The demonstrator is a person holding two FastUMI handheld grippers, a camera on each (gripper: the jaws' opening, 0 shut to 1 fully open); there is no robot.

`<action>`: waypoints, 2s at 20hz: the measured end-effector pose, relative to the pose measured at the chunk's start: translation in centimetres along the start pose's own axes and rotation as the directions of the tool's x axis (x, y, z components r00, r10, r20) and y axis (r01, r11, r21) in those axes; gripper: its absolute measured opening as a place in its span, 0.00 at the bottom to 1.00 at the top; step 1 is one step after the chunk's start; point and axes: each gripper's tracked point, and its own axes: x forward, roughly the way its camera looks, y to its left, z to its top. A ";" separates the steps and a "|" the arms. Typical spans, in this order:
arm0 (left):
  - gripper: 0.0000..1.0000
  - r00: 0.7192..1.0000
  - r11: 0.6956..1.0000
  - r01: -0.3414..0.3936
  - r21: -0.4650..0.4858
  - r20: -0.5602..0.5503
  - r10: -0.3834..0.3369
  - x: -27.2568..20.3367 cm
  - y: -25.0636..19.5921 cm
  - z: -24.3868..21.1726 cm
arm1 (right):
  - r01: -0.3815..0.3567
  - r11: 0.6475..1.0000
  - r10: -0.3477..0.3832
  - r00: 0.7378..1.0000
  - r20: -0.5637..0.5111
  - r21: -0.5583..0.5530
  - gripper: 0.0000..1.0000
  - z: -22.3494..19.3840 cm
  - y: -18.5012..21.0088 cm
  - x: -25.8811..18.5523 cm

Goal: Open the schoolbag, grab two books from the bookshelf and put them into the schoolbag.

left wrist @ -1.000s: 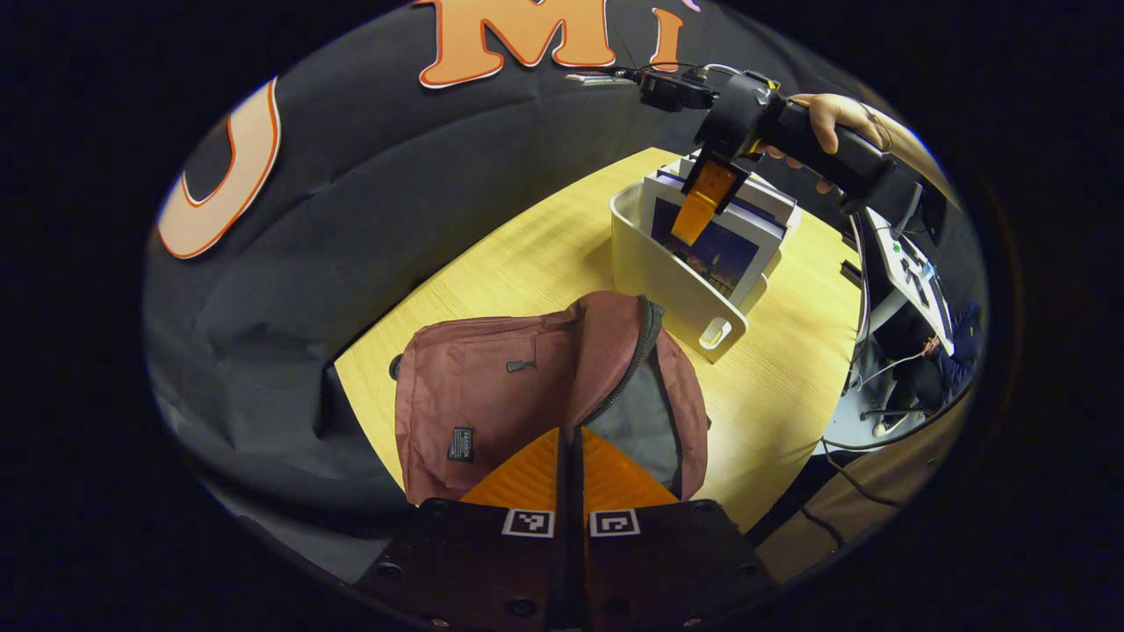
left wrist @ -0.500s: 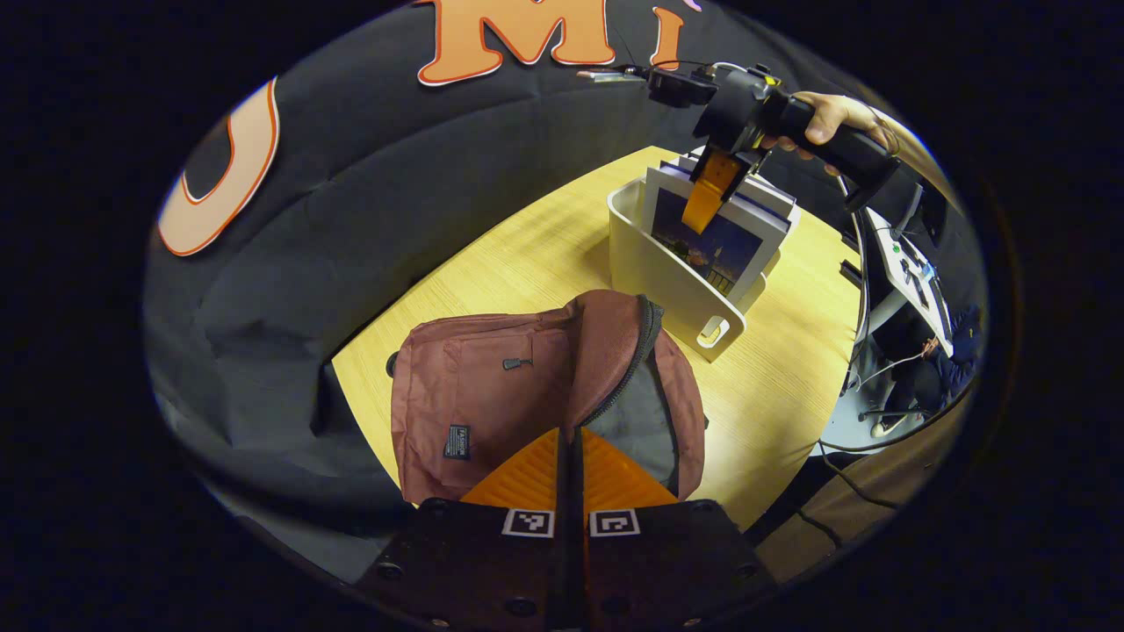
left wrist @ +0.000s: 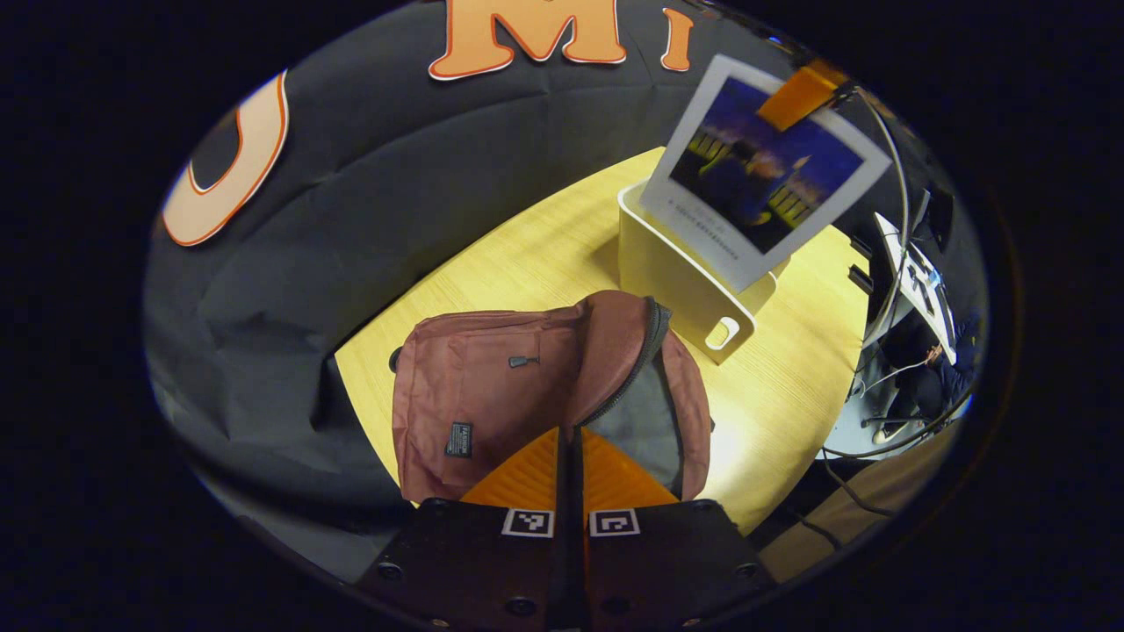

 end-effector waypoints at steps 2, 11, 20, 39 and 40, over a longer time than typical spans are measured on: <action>0.01 1.000 1.000 -0.011 -0.008 0.004 0.011 0.0 0.2 0.2 | -0.067 0.997 0.065 0.996 0.065 0.033 0.32 -0.8 0.3 -3.1; 0.01 0.999 0.999 -0.043 -0.003 0.011 0.043 -0.9 -0.1 0.8 | -0.433 0.799 0.355 0.900 0.252 0.418 0.32 -10.9 2.9 0.0; 0.01 0.998 0.998 -0.056 0.027 0.039 0.055 -2.8 -1.7 1.8 | -0.461 0.653 0.391 0.885 0.255 0.601 0.31 -16.8 6.3 10.5; 0.01 0.995 0.998 -0.017 0.062 0.098 0.011 -3.9 -4.5 2.2 | -0.307 0.679 0.248 0.951 0.185 0.667 0.31 -14.2 17.1 21.6; 0.01 0.995 0.999 -0.017 0.045 0.101 0.013 -4.0 -4.3 2.0 | -0.303 0.677 0.226 0.953 0.202 0.671 0.31 -13.5 16.9 22.0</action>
